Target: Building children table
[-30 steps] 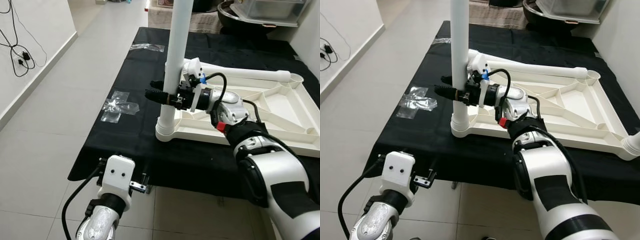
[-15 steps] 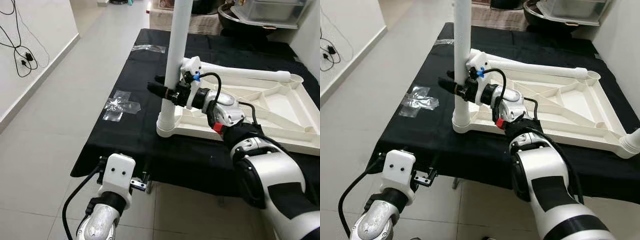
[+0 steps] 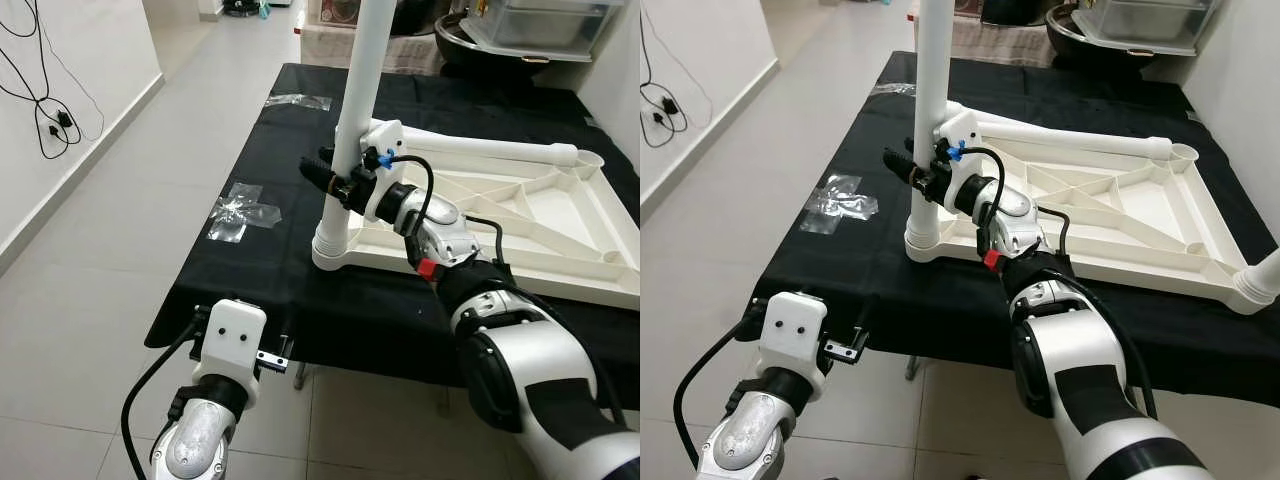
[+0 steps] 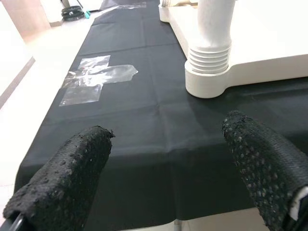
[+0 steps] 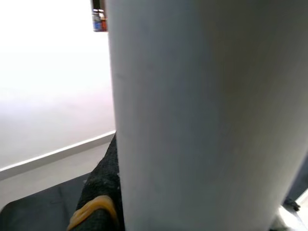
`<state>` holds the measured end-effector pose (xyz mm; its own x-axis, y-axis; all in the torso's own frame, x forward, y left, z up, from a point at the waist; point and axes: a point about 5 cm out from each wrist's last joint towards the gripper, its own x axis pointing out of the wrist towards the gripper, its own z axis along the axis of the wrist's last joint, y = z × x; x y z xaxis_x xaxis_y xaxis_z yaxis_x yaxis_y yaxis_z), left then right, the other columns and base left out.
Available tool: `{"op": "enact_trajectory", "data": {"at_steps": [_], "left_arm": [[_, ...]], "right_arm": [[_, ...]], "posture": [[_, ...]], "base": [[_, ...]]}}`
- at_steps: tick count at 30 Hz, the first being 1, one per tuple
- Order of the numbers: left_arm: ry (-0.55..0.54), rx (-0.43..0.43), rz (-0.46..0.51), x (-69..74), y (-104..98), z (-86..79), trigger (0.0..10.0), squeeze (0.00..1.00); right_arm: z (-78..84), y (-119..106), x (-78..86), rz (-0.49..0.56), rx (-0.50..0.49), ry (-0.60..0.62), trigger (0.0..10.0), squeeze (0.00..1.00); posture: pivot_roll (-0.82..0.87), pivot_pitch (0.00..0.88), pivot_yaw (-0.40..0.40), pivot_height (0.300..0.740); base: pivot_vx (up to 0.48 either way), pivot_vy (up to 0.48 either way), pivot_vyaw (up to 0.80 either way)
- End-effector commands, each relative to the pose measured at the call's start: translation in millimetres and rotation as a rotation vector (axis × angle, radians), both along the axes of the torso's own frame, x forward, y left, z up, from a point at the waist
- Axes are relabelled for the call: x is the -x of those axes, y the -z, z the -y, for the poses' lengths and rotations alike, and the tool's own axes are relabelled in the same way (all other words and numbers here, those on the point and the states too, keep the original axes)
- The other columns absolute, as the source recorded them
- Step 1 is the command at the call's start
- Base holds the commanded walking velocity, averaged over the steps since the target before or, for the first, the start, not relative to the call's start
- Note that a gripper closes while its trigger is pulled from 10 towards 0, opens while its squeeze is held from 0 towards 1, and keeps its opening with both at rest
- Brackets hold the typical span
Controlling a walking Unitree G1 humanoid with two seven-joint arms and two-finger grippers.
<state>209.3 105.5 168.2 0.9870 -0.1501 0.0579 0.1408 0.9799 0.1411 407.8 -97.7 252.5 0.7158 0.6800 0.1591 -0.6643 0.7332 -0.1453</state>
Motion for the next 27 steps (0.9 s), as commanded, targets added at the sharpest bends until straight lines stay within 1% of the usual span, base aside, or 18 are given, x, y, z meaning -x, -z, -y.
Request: {"op": "enact_trajectory", "data": {"at_steps": [1,5,7,9,10,11,12,14,15,16,18,19,20,21,22,23,26,27], "left_arm": [[-0.003,-0.017,-0.008,-1.1,3.5,-1.4,10.0,0.00],[-0.004,-0.018,-0.007,-1.6,3.4,-1.8,10.0,0.00],[-0.009,-0.020,-0.006,-2.8,3.6,-2.9,10.0,0.00],[-0.013,-0.025,-0.002,-4.2,3.6,-4.5,10.0,0.00],[-0.015,-0.027,-0.001,-4.9,3.6,-5.1,10.0,0.00],[-0.015,-0.027,-0.001,-4.9,3.6,-5.1,10.0,0.00],[-0.017,-0.029,0.003,-5.9,3.4,-5.6,10.0,0.00],[-0.017,-0.029,0.004,-6.2,3.4,-5.7,10.0,0.00],[-0.019,-0.031,0.005,-6.4,3.3,-6.1,10.0,0.00],[-0.019,-0.031,0.005,-6.4,3.3,-6.1,10.0,0.00],[-0.019,-0.034,0.006,-6.5,3.6,-7.0,10.0,0.00],[-0.019,-0.034,0.006,-6.5,3.6,-7.0,10.0,0.00],[-0.019,-0.035,0.006,-6.6,3.8,-7.3,10.0,0.00],[-0.019,-0.035,0.006,-6.6,3.8,-7.3,10.0,0.00],[-0.019,-0.039,0.007,-7.0,3.7,-7.6,10.0,0.00],[-0.019,-0.039,0.007,-7.0,3.7,-7.6,10.0,0.00],[-0.023,-0.043,0.012,-8.6,3.0,-9.0,10.0,0.00],[-0.023,-0.043,0.012,-8.6,3.0,-9.0,10.0,0.00]], "right_arm": [[8.9,32.9,-1.4,-0.135,0.059,0.109,10.0,0.00],[8.1,33.0,-2.0,-0.138,0.060,0.128,10.0,0.00],[6.1,33.3,-3.0,-0.139,0.073,0.164,10.0,0.00],[7.3,35.1,-5.6,-0.159,0.094,0.251,10.0,0.00],[9.1,35.2,-7.2,-0.177,0.082,0.301,10.0,0.00],[9.1,35.2,-7.2,-0.177,0.082,0.301,10.0,0.00],[13.3,32.4,-9.7,-0.182,0.051,0.386,10.0,0.00],[14.9,31.2,-10.3,-0.180,0.041,0.412,10.0,0.00],[17.0,30.5,-11.1,-0.181,0.031,0.445,10.0,0.00],[17.0,30.5,-11.1,-0.181,0.031,0.445,10.0,0.00],[22.0,30.2,-12.4,-0.183,0.016,0.535,10.0,0.00],[22.0,30.2,-12.4,-0.183,0.016,0.535,10.0,0.00],[23.6,30.9,-12.6,-0.187,0.014,0.568,10.0,0.00],[23.6,30.9,-12.6,-0.187,0.014,0.568,10.0,0.00],[26.0,31.4,-12.9,-0.184,0.015,0.615,10.0,0.00],[26.0,31.4,-12.9,-0.184,0.015,0.615,10.0,0.00],[36.9,34.8,-12.9,-0.202,-0.007,0.775,10.0,0.00],[36.9,34.8,-12.9,-0.202,-0.007,0.775,10.0,0.00]], "posture": [[0.10,0.175,-0.066,0.740],[0.10,0.174,-0.067,0.740],[0.10,0.171,-0.067,0.740],[0.10,0.170,-0.068,0.740],[0.10,0.166,-0.070,0.740],[0.10,0.166,-0.070,0.740],[0.10,0.165,-0.075,0.740],[0.10,0.165,-0.075,0.740],[0.10,0.169,-0.075,0.740],[0.10,0.169,-0.075,0.740],[0.09,0.168,-0.075,0.740],[0.09,0.168,-0.075,0.740],[0.09,0.168,-0.075,0.740],[0.09,0.168,-0.075,0.740],[0.10,0.170,-0.077,0.740],[0.10,0.170,-0.077,0.740],[0.10,0.170,-0.076,0.740],[0.10,0.170,-0.076,0.740]], "base": [[0.000,0.000,0.00],[0.000,0.000,0.00],[0.000,0.000,0.00],[0.000,0.000,0.00],[0.000,0.000,0.00],[0.000,0.000,0.00],[0.000,0.000,0.00],[0.000,0.000,0.00],[0.000,0.000,0.00],[0.000,0.000,0.00],[0.000,0.000,0.00],[0.000,0.000,0.00],[0.000,0.000,0.00],[0.000,0.000,0.00],[0.000,0.000,0.00],[0.000,0.000,0.00],[0.000,0.000,0.00],[0.000,0.000,0.00]]}}
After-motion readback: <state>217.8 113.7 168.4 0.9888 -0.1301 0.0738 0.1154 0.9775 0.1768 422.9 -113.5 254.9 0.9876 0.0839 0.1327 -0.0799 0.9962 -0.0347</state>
